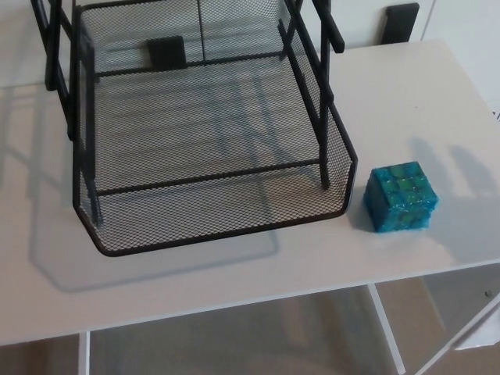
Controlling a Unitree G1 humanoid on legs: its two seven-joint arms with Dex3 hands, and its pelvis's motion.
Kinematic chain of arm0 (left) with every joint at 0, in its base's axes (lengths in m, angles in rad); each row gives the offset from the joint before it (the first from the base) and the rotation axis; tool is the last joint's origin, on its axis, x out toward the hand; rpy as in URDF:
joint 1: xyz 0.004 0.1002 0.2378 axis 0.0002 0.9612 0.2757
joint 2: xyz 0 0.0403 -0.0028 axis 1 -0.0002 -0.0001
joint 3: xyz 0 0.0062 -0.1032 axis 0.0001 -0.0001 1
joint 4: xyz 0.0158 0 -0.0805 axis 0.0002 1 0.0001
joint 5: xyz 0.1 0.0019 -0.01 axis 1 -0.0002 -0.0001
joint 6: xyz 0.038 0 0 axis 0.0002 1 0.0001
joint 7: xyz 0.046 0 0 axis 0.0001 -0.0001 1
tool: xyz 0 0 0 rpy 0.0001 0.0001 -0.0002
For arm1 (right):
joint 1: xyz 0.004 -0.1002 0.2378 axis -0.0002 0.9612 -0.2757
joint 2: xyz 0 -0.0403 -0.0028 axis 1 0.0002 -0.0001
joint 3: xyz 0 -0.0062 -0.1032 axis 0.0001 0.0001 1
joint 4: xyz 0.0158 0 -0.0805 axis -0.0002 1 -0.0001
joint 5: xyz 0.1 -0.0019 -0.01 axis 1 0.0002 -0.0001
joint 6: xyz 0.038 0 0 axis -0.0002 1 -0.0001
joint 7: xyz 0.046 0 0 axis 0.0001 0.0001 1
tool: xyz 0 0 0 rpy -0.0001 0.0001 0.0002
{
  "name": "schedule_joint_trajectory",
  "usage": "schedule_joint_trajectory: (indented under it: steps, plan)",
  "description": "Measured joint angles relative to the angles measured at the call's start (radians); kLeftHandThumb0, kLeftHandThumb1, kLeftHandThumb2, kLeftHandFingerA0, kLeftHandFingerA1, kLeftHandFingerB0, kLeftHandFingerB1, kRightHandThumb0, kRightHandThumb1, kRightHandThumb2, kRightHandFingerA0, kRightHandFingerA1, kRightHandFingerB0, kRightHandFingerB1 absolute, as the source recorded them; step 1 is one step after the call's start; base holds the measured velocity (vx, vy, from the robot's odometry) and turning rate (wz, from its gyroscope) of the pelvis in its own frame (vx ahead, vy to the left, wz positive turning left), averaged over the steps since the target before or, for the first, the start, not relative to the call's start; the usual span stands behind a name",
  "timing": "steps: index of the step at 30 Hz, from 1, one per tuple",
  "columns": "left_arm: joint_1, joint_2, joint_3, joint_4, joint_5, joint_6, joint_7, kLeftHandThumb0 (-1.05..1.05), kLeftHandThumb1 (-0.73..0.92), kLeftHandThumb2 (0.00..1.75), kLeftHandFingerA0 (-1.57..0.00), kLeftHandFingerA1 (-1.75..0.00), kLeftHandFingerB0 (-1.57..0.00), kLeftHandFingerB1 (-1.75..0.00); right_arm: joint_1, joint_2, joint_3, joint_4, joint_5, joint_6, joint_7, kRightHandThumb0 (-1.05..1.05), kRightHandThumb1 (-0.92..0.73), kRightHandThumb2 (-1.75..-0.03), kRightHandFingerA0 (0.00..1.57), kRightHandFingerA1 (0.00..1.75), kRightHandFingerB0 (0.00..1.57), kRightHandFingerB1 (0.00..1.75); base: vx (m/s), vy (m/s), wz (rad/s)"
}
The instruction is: The robot walks towards a desk on which a file tray is kept in the middle and a cube is kept to its right. The robot lifts the cube using its right hand and places it on the file tray.
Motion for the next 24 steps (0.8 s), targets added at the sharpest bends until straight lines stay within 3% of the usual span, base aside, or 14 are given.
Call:
schedule_joint_trajectory:
  steps: [4, 5, 6, 8, 9, 11, 12, 13, 16, 17, 18, 19, 20, 24]
  plan:
    - [-0.004, -0.012, 0.022, 0.033, -0.016, 0.0, -0.005, -0.79, 0.86, 0.65, -0.41, -0.56, -0.23, -0.39, -0.132, 0.0, 0.158, -0.029, -0.046, 0.061, 0.058, -0.69, -0.43, -0.82, 0.02, 0.47, 0.0, 0.24, 0.0, 0.0, 0.0]
    - [-0.004, -0.014, 0.027, 0.039, -0.019, 0.0, -0.007, -0.78, 0.87, 0.65, -0.41, -0.56, -0.23, -0.38, -0.153, 0.0, 0.19, -0.031, -0.057, 0.071, 0.071, -0.64, -0.39, -0.82, 0.07, 0.51, 0.0, 0.31, 0.0, 0.0, 0.0]
    - [-0.004, -0.016, 0.032, 0.043, -0.022, 0.0, -0.008, -0.78, 0.88, 0.65, -0.41, -0.55, -0.22, -0.38, -0.172, 0.0, 0.22, -0.033, -0.068, 0.083, 0.085, -0.75, -0.45, -0.78, 0.07, 0.49, 0.09, 0.27, 0.0, 0.0, 0.0]
    - [-0.005, -0.017, 0.04, 0.052, -0.026, 0.0, -0.01, -0.78, 0.88, 0.66, -0.41, -0.56, -0.23, -0.39, -0.207, 0.001, 0.282, -0.037, -0.088, 0.104, 0.112, -0.67, -0.41, -0.75, 0.08, 0.5, 0.07, 0.35, 0.0, 0.0, 0.0]
    - [-0.005, -0.017, 0.044, 0.057, -0.029, 0.0, -0.012, -0.78, 0.88, 0.66, -0.41, -0.56, -0.23, -0.39, -0.222, 0.001, 0.314, -0.037, -0.099, 0.115, 0.126, -0.58, -0.55, -0.59, 0.06, 0.43, 0.1, 0.26, 0.0, 0.0, 0.0]
    - [-0.007, -0.019, 0.049, 0.066, -0.037, 0.0, -0.015, -0.8, 0.89, 0.66, -0.41, -0.56, -0.23, -0.39, -0.247, 0.002, 0.375, -0.037, -0.122, 0.135, 0.152, -0.58, -0.57, -0.59, 0.06, 0.39, 0.11, 0.26, 0.0, 0.0, 0.0]
    - [-0.01, -0.02, 0.053, 0.073, -0.042, -0.001, -0.017, -0.79, 0.89, 0.66, -0.41, -0.56, -0.22, -0.38, -0.259, 0.003, 0.413, -0.038, -0.138, 0.149, 0.169, -0.63, -0.54, -0.69, 0.06, 0.44, 0.11, 0.3, 0.0, 0.0, 0.0]
    - [-0.011, -0.02, 0.054, 0.077, -0.045, -0.002, -0.019, -0.78, 0.89, 0.66, -0.4, -0.56, -0.22, -0.38, -0.266, 0.003, 0.445, -0.041, -0.153, 0.16, 0.184, -0.58, -0.38, -0.82, 0.0, 0.47, 0.04, 0.37, 0.0, 0.0, 0.0]
    - [-0.014, -0.02, 0.061, 0.085, -0.056, -0.003, -0.026, -0.79, 0.88, 0.66, -0.39, -0.58, -0.22, -0.39, -0.282, 0.005, 0.533, -0.055, -0.196, 0.194, 0.226, -0.6, -0.4, -0.82, 0.0, 0.47, 0.02, 0.32, 0.0, 0.0, 0.0]
    - [-0.016, -0.02, 0.064, 0.088, -0.059, -0.004, -0.029, -0.79, 0.88, 0.66, -0.39, -0.58, -0.21, -0.39, -0.286, 0.005, 0.559, -0.061, -0.21, 0.206, 0.241, -0.57, -0.56, -0.59, 0.07, 0.34, 0.13, 0.26, 0.0, 0.0, 0.0]
    - [-0.018, -0.02, 0.065, 0.09, -0.062, -0.005, -0.032, -0.79, 0.88, 0.66, -0.39, -0.58, -0.21, -0.39, -0.289, 0.007, 0.578, -0.065, -0.222, 0.215, 0.253, -0.57, -0.56, -0.59, 0.07, 0.34, 0.13, 0.26, 0.0, 0.0, 0.0]
    - [-0.021, -0.02, 0.065, 0.092, -0.064, -0.009, -0.037, -0.82, 0.73, 0.82, -0.38, -0.6, -0.19, -0.43, -0.289, 0.011, 0.598, -0.067, -0.235, 0.227, 0.266, -0.54, -0.56, -0.59, 0.06, 0.32, 0.13, 0.26, 0.0, 0.0, 0.0]
    - [-0.022, -0.021, 0.065, 0.094, -0.066, -0.01, -0.039, -0.78, 0.88, 0.66, -0.4, -0.57, -0.23, -0.38, -0.289, 0.015, 0.611, -0.067, -0.244, 0.234, 0.275, -0.56, -0.58, -0.59, 0.07, 0.38, 0.12, 0.25, 0.0, 0.0, 0.0]
    - [-0.035, -0.025, 0.06, 0.101, -0.075, -0.016, -0.045, -0.8, 0.87, 0.66, -0.37, -0.55, -0.21, -0.38, -0.289, 0.024, 0.674, -0.063, -0.296, 0.261, 0.321, -0.54, -0.58, -0.59, 0.07, 0.38, 0.13, 0.26, 0.0, 0.0, 0.0]
